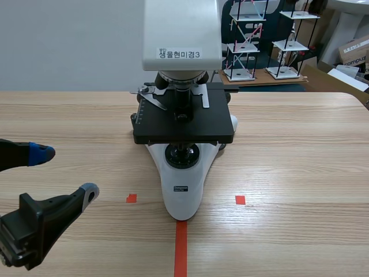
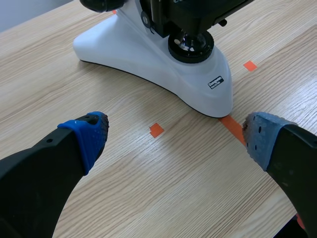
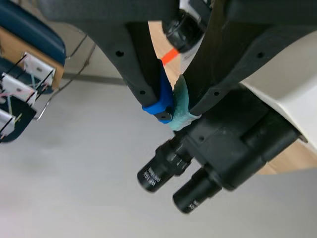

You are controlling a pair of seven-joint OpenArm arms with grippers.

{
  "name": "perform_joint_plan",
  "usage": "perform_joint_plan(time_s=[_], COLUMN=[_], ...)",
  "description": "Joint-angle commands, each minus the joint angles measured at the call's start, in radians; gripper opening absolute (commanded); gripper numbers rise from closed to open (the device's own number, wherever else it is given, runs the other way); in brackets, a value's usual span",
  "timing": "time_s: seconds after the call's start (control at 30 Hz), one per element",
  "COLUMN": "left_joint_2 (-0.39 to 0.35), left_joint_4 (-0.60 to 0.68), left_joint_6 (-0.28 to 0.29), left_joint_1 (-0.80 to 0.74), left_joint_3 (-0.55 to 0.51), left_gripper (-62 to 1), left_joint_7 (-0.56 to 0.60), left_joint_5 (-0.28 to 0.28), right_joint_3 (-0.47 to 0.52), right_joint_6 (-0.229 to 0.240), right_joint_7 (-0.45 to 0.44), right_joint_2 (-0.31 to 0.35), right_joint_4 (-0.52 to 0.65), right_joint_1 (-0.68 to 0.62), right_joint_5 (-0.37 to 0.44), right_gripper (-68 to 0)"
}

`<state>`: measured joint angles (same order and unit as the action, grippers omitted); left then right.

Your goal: Point at the eyepiece

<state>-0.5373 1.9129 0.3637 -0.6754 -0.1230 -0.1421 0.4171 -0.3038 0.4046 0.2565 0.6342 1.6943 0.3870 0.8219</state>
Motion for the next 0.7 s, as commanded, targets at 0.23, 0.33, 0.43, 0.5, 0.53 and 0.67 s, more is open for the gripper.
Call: perform_joint_plan(time_s=[0.23,0.33,0.43,0.5,0.53,0.67], left_joint_2=[0.005,0.005,0.005,0.005,0.005,0.005], left_joint_4=[0.011,0.011,0.011,0.011,0.011,0.011], left_joint_6=[-0.002,-0.002,-0.002,-0.002,-0.002,-0.002], left_joint_1=[-0.003,-0.003,-0.003,-0.003,-0.003,-0.003], left_joint_3=[-0.001,-0.001,-0.001,-0.001,-0.001,-0.001], left_gripper=[-4.1,-4.1,-4.1,-4.1,-4.1,-4.1], left_joint_7=[0.014,0.014,0.014,0.014,0.013,0.013], left_joint_5=[0.010,0.010,0.010,0.010,0.010,0.010], right_joint_3=[0.008,0.008,0.008,0.008,0.008,0.007], right_joint_6=[-0.018,-0.018,-0.018,-0.014,-0.014,-0.013], right_joint_7=[-0.023,-0.026,-0.024,-0.021,-0.019,-0.018], right_joint_2=[0.003,0.002,-0.010,-0.029,-0.037,-0.047], right_joint_4=[0.019,0.019,0.004,-0.023,-0.035,-0.056], right_joint_1=[0.029,0.029,0.041,0.056,0.062,0.074], right_joint_5=[0.009,0.009,0.008,0.005,0.004,-0.001], right_gripper=[-67.4,-67.4,-67.4,-67.4,-67.4,-67.4])
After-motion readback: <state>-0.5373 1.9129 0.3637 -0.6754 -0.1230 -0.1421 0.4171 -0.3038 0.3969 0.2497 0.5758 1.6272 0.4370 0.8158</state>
